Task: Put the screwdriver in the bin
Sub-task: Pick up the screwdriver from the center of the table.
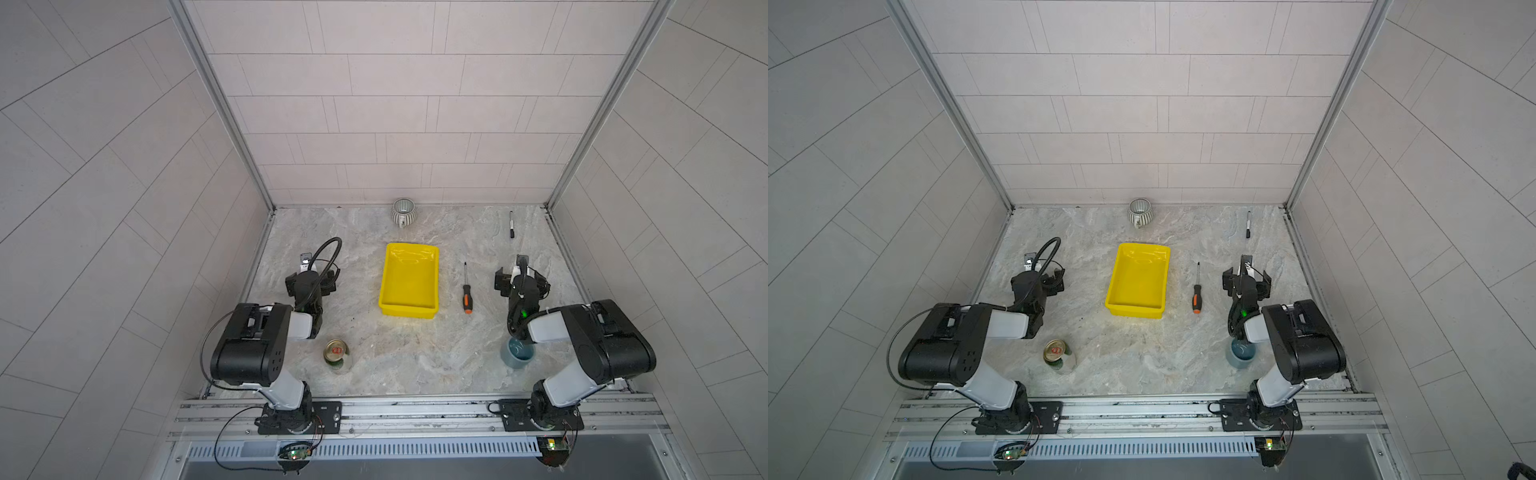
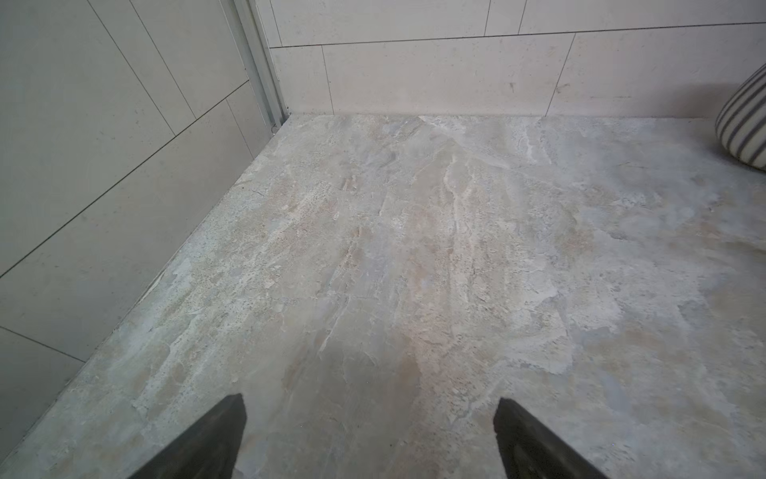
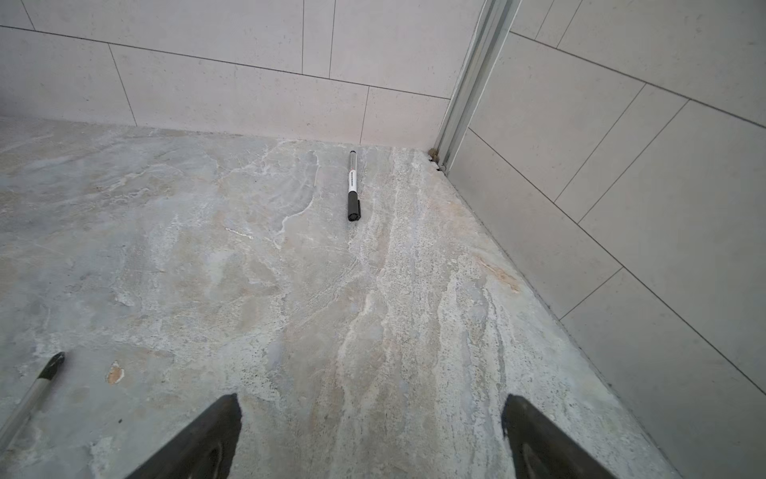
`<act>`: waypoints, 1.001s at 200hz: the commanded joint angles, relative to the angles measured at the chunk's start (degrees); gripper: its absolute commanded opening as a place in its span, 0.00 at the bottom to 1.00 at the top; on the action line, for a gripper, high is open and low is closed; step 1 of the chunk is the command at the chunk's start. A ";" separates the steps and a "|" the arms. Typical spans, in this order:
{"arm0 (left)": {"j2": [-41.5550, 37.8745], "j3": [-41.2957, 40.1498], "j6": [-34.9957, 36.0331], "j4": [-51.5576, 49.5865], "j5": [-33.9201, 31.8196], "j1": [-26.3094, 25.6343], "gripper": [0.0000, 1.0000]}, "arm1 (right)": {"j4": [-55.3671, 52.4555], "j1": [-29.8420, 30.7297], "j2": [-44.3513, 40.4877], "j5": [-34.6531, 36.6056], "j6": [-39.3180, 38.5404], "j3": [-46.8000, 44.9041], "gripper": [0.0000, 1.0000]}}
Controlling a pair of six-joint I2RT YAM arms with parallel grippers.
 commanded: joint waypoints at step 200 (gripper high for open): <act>-0.22 0.11 0.40 1.86 0.42 0.13 1.00 | 0.93 0.02 0.51 0.17 -0.36 0.22 0.99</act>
